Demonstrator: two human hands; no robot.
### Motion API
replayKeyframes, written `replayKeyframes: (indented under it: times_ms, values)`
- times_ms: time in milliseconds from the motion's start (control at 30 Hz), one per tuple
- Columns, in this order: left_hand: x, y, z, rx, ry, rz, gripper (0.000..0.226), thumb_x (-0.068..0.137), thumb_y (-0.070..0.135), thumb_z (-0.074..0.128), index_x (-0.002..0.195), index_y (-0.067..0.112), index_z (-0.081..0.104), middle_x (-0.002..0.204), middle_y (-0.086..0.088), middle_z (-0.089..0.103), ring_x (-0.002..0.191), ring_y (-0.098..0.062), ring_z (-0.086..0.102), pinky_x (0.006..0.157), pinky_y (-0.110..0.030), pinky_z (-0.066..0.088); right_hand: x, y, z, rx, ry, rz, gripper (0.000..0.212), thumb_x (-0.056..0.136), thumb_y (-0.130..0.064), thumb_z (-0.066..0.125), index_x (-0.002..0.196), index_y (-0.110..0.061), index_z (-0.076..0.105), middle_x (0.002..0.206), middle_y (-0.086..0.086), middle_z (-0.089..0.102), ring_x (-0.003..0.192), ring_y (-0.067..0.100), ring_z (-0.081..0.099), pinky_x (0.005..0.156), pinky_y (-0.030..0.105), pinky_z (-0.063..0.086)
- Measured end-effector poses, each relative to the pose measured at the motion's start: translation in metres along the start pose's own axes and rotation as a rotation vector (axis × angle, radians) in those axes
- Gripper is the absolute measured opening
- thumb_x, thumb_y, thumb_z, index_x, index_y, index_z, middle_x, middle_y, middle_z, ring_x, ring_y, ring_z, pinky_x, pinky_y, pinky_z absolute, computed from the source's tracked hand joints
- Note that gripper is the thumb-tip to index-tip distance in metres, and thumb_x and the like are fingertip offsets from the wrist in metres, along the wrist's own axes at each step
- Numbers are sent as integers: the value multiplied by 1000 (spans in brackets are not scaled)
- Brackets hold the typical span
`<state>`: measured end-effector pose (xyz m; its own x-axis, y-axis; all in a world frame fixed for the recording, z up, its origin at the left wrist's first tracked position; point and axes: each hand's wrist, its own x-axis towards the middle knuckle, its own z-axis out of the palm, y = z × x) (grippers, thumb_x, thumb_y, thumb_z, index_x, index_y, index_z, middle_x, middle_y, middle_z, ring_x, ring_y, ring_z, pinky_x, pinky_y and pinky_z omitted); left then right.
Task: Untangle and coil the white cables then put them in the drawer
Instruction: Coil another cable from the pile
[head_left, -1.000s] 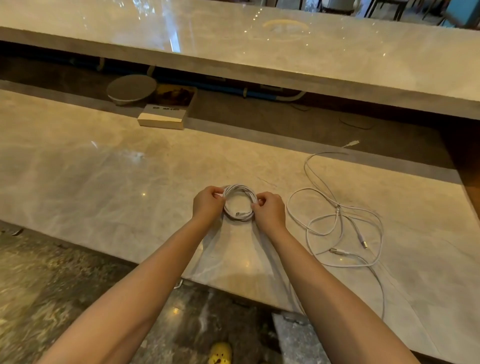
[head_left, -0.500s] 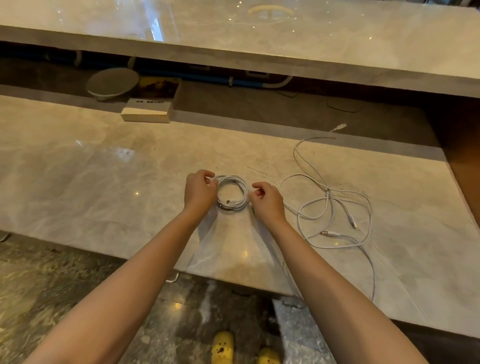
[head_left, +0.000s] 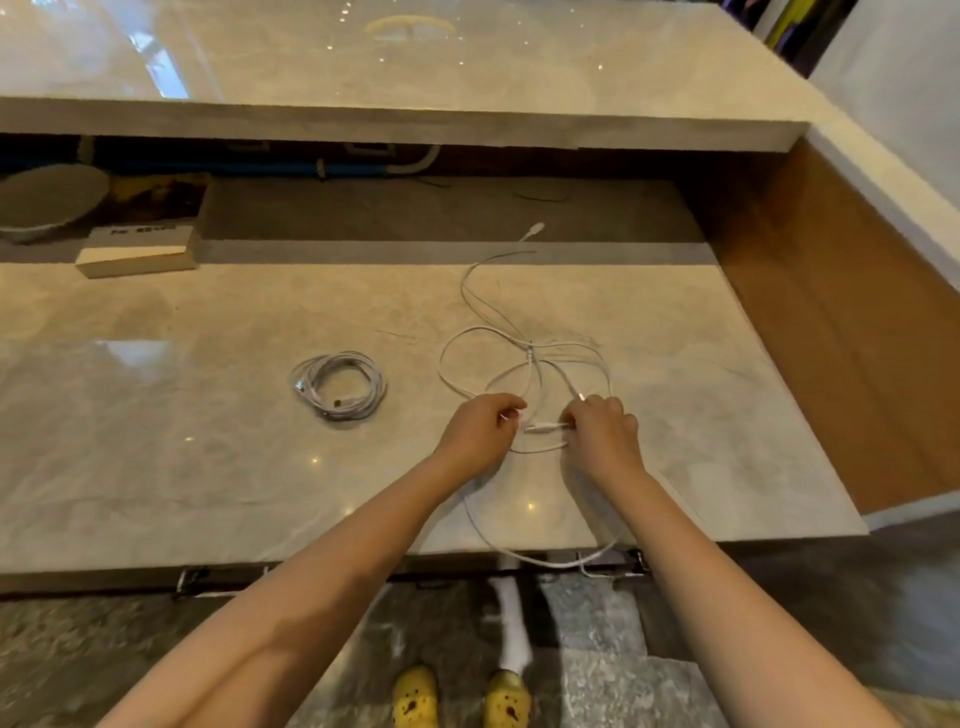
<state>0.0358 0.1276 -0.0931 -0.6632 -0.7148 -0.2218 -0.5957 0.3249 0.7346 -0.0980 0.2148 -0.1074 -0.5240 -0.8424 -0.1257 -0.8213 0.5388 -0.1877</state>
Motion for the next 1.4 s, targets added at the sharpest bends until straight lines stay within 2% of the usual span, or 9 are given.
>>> replayKeyframes:
  times_ms: [100,333,467,600,767,867,1000,1133,1400]
  values:
    - [3,15,11,104,-105,8,37,95,17,47,130,11,54,128,-9,60,115,-23,55,90,-26,40,-5,5,-1,146,93,-76,16,90,-11,52,98,-13,65,103,7,61,104,27,49,81,34,34]
    - [2,53,-14,279,-182,85,38,102,26,30,95,6,62,101,-15,65,97,-30,57,73,-31,36,-12,-1,-34,373,240,-303,20,92,-14,54,111,-10,61,103,10,62,96,26,56,73,40,47]
    - [2,91,-50,-29,-151,21,31,99,22,33,78,13,54,72,-2,48,67,-19,45,60,-28,35,-4,10,-64,358,282,-327,15,93,-16,51,102,-10,62,99,7,65,92,25,58,70,37,45]
    - [-6,117,-91,-356,-174,57,27,99,17,36,86,12,59,67,0,48,58,-10,42,55,-22,37,-2,22,-90,478,253,-176,21,97,-23,45,93,-13,63,75,1,65,72,23,60,66,39,47]
    - [-15,137,-118,-223,-438,145,24,99,17,39,105,12,62,72,2,56,62,-8,49,62,-22,43,0,10,-120,588,293,-159,25,97,-23,42,87,-16,64,62,-6,60,64,18,58,66,37,47]
    - [-21,152,-127,-215,-459,183,26,100,26,36,100,14,60,64,6,46,55,-7,40,54,-21,38,-1,3,-136,638,322,-202,23,98,-22,42,85,-16,61,59,-4,54,57,14,51,61,34,44]
    - [-23,165,-144,-556,-309,265,25,99,20,36,83,15,54,59,6,40,50,-7,35,47,-17,31,-3,0,-151,852,299,-212,28,99,-26,39,85,-19,62,60,-2,51,54,11,46,52,29,38]
    - [-22,160,-168,-979,-306,312,21,97,17,37,81,14,51,54,8,35,43,-5,31,38,-15,27,-5,8,-152,987,246,-179,33,99,-31,40,84,-16,65,59,-2,47,53,10,43,52,26,37]
    - [-32,153,-202,-1403,-133,484,25,101,21,31,94,12,52,54,8,36,44,-5,29,38,-15,25,0,20,-127,821,131,-105,26,97,-19,43,82,-14,63,62,0,57,58,14,51,54,21,43]
